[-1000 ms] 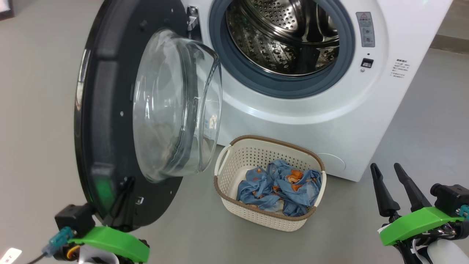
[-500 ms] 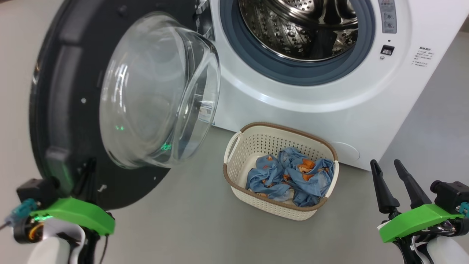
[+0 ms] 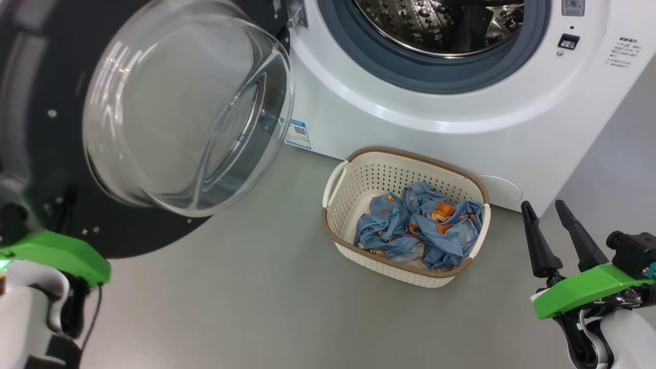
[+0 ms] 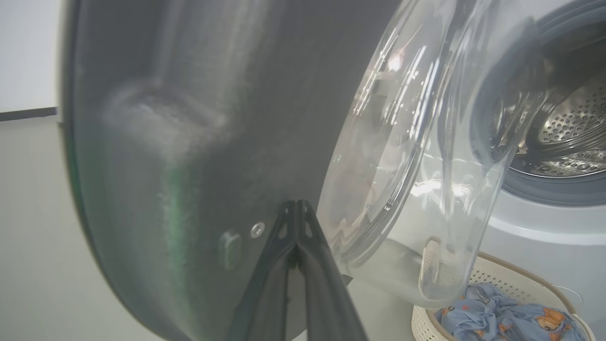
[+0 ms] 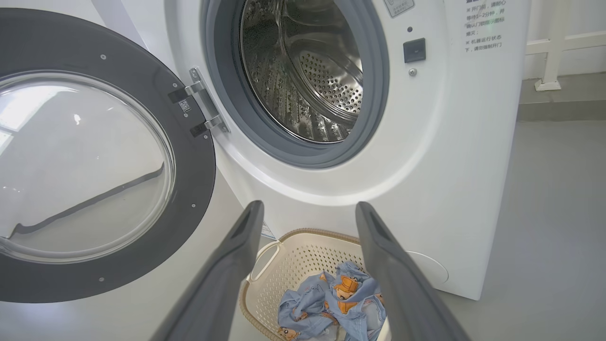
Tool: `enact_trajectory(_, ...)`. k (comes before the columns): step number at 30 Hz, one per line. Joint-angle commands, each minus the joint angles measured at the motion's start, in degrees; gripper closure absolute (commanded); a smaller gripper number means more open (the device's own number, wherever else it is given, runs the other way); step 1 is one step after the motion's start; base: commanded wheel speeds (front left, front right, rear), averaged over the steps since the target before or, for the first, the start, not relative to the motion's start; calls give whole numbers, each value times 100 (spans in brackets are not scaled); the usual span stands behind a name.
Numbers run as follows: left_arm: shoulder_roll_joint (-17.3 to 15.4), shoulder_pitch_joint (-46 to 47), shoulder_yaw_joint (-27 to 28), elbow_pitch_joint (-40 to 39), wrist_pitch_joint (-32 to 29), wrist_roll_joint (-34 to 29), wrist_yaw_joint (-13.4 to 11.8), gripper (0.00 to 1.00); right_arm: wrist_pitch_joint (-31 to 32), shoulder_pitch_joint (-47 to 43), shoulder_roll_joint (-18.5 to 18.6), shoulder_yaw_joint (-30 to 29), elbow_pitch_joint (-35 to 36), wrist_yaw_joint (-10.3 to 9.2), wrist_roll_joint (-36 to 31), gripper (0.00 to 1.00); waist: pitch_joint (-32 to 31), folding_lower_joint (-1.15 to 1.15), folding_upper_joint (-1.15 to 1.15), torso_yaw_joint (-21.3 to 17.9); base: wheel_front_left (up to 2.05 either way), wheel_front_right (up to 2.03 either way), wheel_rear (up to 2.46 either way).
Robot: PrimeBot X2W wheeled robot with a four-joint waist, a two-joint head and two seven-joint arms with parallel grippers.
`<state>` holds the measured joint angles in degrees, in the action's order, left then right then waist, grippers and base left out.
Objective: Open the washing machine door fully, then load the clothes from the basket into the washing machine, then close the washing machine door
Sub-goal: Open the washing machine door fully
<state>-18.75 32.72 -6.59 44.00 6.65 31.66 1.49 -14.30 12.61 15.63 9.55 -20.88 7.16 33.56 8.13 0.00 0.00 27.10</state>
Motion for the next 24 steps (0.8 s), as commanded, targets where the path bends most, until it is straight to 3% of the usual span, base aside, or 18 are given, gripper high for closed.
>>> enact_trajectory(1, -495, 429, 254, 117, 98, -81, -41, 100, -70, 163, 95, 147, 124, 33, -59, 0, 79, 0, 0, -6, 0, 0, 0)
enact_trajectory(9, -774, 1121, 193, 1105, 253, -212, -43, 100, -70, 268, 89, 183, 102, 33, -56, 0, 243, 0, 0, -73, 0, 0, 0)
enact_trajectory(24, -855, 1851, 97, 2248, 565, -249, -18, 100, -70, 405, 112, 215, 72, 33, -56, 0, 398, 0, 0, -207, 0, 0, 0)
